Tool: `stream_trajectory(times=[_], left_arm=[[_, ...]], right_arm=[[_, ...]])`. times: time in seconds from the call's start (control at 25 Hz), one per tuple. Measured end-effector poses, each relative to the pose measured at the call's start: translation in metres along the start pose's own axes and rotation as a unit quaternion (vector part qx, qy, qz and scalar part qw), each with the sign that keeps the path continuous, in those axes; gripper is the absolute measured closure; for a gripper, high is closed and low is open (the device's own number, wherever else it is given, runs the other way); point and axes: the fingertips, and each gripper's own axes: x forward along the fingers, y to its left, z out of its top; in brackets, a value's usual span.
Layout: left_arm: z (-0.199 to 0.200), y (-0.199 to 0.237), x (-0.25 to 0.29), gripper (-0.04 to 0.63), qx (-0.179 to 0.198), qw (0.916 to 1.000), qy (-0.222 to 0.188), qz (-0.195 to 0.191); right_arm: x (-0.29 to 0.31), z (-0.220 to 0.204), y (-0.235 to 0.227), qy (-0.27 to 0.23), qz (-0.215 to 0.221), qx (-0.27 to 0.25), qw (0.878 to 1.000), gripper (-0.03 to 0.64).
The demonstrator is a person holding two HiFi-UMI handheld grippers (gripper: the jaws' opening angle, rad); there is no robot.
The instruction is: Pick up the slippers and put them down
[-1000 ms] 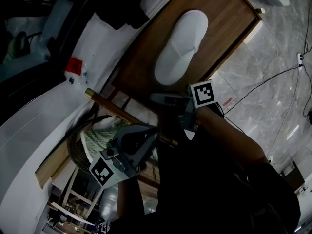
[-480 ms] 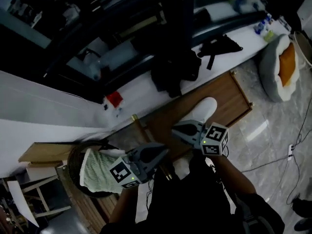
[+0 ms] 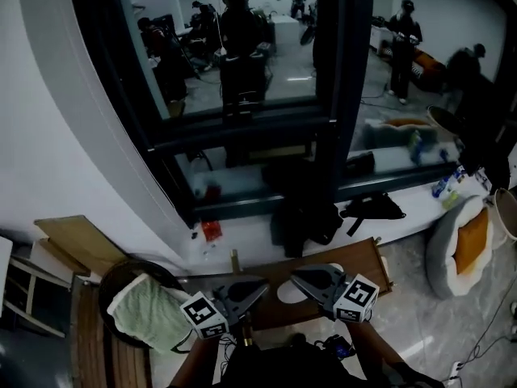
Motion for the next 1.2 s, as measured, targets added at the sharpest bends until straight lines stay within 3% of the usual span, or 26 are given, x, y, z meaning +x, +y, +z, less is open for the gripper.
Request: stream_trajectory(times=[0.24,0.64,0.96,1.2], left_arm=[[0.005,-0.012,-0.005,0.584,0.014,0.9998,-0.010,0.008],[-0.011,-0.064,-0.061,0.584,0.017,0.9977,0.005,-0.066],[-0.042,-0.090,-0.145,0.584,-0.025,0.9990,0.003,-0.037],[-0.059,-0.111,-0.161,0.584,-0.039,0.9987,0.019,-0.026]], right_arm=[[-0.010,0.006,0.017,-0.014,-0.018,-0.006,1.000,0.589],[0.007,-0.028,0.086,0.001,-0.088,0.022,0.996,0.589],[0.026,-0.058,0.156,0.015,-0.102,0.036,0.994,0.589],[0.023,-0.067,0.192,0.023,-0.101,0.032,0.994,0.589]])
